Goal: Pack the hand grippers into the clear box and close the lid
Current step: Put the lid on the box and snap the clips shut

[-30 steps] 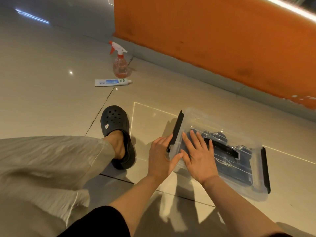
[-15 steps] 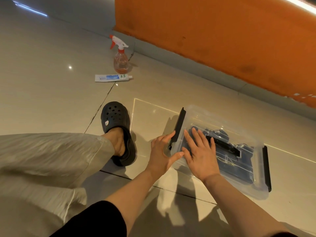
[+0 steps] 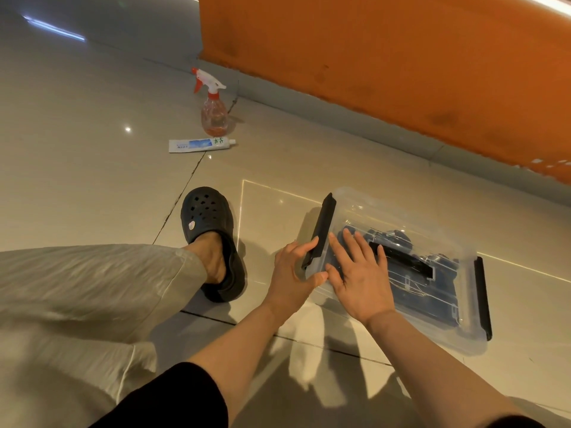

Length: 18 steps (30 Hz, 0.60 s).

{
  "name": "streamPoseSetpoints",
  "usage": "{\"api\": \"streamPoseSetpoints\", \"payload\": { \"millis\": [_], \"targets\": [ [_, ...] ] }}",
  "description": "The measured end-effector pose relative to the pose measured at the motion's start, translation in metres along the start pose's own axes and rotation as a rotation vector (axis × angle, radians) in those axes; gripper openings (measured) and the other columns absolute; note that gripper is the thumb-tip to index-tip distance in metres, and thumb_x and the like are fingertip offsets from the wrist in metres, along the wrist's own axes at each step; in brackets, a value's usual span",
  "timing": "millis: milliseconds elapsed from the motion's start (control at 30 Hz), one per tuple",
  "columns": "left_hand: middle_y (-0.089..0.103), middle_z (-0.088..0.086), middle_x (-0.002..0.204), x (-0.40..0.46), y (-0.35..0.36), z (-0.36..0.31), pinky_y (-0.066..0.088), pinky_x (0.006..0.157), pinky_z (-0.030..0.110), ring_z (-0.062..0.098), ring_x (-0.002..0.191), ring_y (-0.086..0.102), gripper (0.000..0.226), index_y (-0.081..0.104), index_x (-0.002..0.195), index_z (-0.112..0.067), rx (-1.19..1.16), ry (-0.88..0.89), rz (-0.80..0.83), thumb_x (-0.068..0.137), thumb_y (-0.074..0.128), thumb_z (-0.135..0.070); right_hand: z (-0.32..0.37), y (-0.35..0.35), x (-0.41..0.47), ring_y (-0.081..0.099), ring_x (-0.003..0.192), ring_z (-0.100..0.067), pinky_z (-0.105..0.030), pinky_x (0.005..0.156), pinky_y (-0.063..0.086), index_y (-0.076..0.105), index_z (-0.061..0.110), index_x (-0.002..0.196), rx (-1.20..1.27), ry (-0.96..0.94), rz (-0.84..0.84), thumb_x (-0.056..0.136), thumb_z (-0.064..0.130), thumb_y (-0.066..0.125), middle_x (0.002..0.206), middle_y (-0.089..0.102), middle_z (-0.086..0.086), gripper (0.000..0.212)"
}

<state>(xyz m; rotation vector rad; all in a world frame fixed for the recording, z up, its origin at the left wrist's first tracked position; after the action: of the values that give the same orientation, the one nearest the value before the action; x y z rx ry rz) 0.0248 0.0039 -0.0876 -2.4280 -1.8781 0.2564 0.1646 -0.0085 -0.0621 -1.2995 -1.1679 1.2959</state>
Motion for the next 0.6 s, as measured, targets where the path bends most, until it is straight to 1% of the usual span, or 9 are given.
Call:
{"api": "streamPoseSetpoints", "payload": {
  "millis": [100,167,233,300,367,400,467,533,600],
  "targets": [
    [0.045,-0.005,0.125,0.0,0.001,-0.003,0.03,0.096,0.011,0.015,0.124,0.036,0.062,0.045,0.135,-0.028,0.022,0.004,-0.016,0.08,0.072,-0.018,0.0,-0.002,0.0,0.003,0.148,-0.021,-0.054,0.118,0.003,0.009,0.035,0.149,0.023,0.002,-0.003,0.088,0.058,0.006,0.16,0.011,0.0,0.066],
    [0.049,-0.001,0.127,0.0,0.003,-0.002,0.036,0.103,0.027,0.019,0.124,0.04,0.062,0.046,0.134,-0.028,0.037,-0.005,-0.04,0.077,0.072,-0.022,-0.001,-0.002,0.0,-0.001,0.148,-0.02,-0.051,0.118,-0.001,0.005,0.037,0.149,0.038,-0.003,0.025,0.084,0.061,0.001,0.16,0.006,0.002,0.069],
    [0.049,0.002,0.128,0.0,0.005,-0.003,0.038,0.107,0.038,0.021,0.124,0.042,0.062,0.045,0.135,-0.027,0.037,-0.022,-0.047,0.079,0.07,-0.017,-0.003,-0.004,-0.001,-0.004,0.148,-0.018,-0.049,0.118,-0.003,0.003,0.038,0.149,0.081,-0.03,0.047,0.082,0.063,-0.002,0.16,0.003,0.003,0.072],
    [0.044,0.003,0.134,-0.003,0.01,-0.008,0.037,0.109,0.04,0.019,0.127,0.04,0.063,0.039,0.138,-0.027,-0.003,-0.054,-0.027,0.084,0.065,-0.009,-0.012,-0.007,-0.008,0.0,0.148,-0.016,-0.047,0.119,-0.002,0.006,0.035,0.15,0.131,-0.025,0.035,0.083,0.062,-0.002,0.16,0.007,0.002,0.073],
    [0.039,0.004,0.139,-0.006,0.016,-0.015,0.036,0.111,0.041,0.018,0.129,0.039,0.064,0.032,0.144,-0.023,-0.027,-0.07,-0.004,0.088,0.056,-0.002,-0.034,-0.01,-0.023,0.005,0.148,-0.016,-0.046,0.12,0.0,0.01,0.03,0.151,0.122,0.065,-0.019,0.083,0.062,-0.005,0.159,0.012,0.001,0.076],
    [0.037,0.005,0.142,-0.006,0.019,-0.017,0.035,0.113,0.04,0.018,0.13,0.038,0.064,0.027,0.146,-0.022,-0.018,-0.072,0.009,0.09,0.051,-0.001,-0.049,-0.012,-0.033,0.005,0.148,-0.015,-0.046,0.12,0.0,0.011,0.028,0.151,0.108,0.129,-0.046,0.083,0.064,-0.007,0.159,0.014,0.001,0.079],
    [0.031,0.005,0.149,-0.009,0.026,-0.02,0.028,0.114,0.031,0.017,0.136,0.033,0.066,0.019,0.15,-0.02,0.044,-0.071,0.026,0.092,0.046,-0.003,-0.081,-0.014,-0.058,0.006,0.147,-0.015,-0.046,0.119,-0.006,0.012,0.026,0.151,0.106,0.224,-0.073,0.078,0.074,-0.011,0.159,0.015,0.001,0.09],
    [0.022,0.001,0.155,-0.011,0.031,-0.021,0.024,0.115,0.031,0.017,0.142,0.025,0.074,0.011,0.15,-0.022,0.069,-0.07,0.02,0.092,0.054,-0.012,-0.109,-0.01,-0.084,0.002,0.148,-0.014,-0.047,0.116,-0.013,0.006,0.031,0.151,0.079,0.241,-0.015,0.07,0.083,-0.013,0.16,0.009,0.002,0.098],
    [0.019,0.0,0.156,-0.014,0.036,-0.019,0.025,0.115,0.033,0.017,0.142,0.023,0.091,0.008,0.151,-0.023,0.083,-0.086,0.005,0.083,0.069,-0.023,-0.129,-0.003,-0.104,-0.007,0.147,-0.014,-0.051,0.112,-0.016,-0.008,0.038,0.148,0.02,0.232,0.077,0.064,0.088,-0.01,0.16,-0.002,0.004,0.097]
  ]
}}
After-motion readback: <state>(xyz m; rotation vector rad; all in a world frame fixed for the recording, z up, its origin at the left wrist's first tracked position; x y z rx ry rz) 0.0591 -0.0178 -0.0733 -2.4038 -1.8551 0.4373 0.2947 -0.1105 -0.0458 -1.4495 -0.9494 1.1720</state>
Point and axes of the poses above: each hand's wrist, its own x-axis towards the middle knuckle, its own y-axis out of the palm, z = x × y, the point moved 5 cm from there along x, towards the middle knuckle
